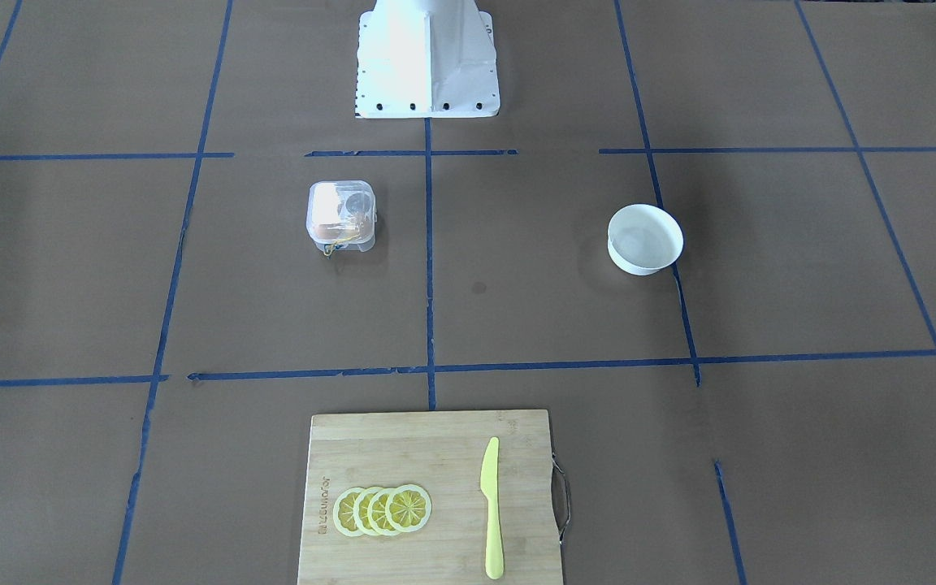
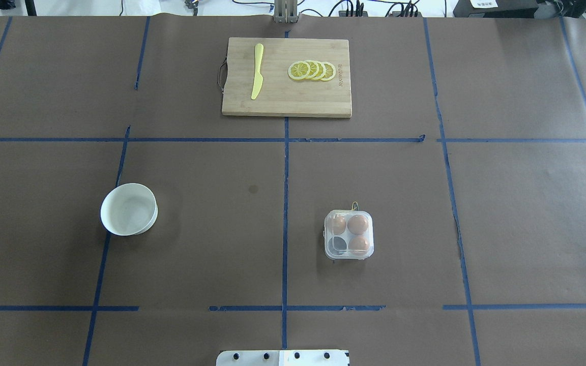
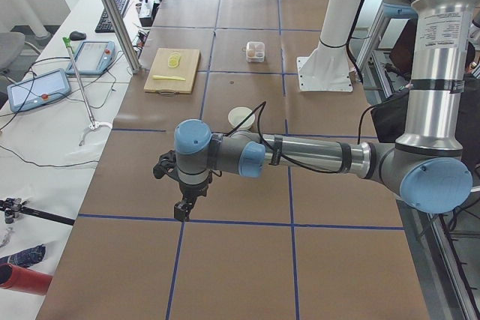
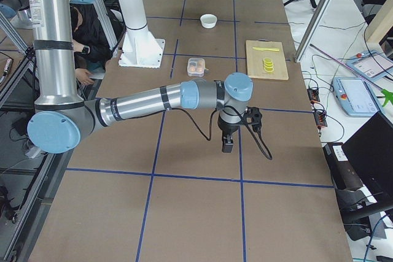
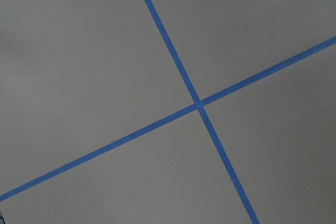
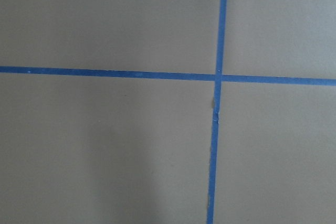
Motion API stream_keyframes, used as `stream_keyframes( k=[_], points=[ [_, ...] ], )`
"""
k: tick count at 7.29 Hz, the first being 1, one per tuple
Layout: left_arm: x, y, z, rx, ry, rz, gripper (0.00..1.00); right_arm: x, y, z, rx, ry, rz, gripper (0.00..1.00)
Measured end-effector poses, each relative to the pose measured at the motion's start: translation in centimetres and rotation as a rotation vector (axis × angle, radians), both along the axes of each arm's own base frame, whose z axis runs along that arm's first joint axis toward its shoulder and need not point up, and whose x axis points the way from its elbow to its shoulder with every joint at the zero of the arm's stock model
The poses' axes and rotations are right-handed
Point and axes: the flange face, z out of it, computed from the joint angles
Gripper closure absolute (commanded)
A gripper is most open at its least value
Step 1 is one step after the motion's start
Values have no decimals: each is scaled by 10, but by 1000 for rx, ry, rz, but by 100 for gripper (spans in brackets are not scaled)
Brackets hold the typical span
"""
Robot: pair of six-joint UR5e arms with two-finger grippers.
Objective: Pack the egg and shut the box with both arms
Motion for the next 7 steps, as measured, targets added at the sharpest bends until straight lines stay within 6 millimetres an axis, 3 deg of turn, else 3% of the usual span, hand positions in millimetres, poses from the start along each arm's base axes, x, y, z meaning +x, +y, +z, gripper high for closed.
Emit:
stream_keyframes(
  k=[2, 7],
  points=[
    [0, 2, 8, -20, 1, 0, 0, 13, 13, 45, 30, -29, 29, 0],
    [0, 3, 21, -60, 3, -19, 0, 30, 24, 57, 34, -81, 73, 0]
  ],
)
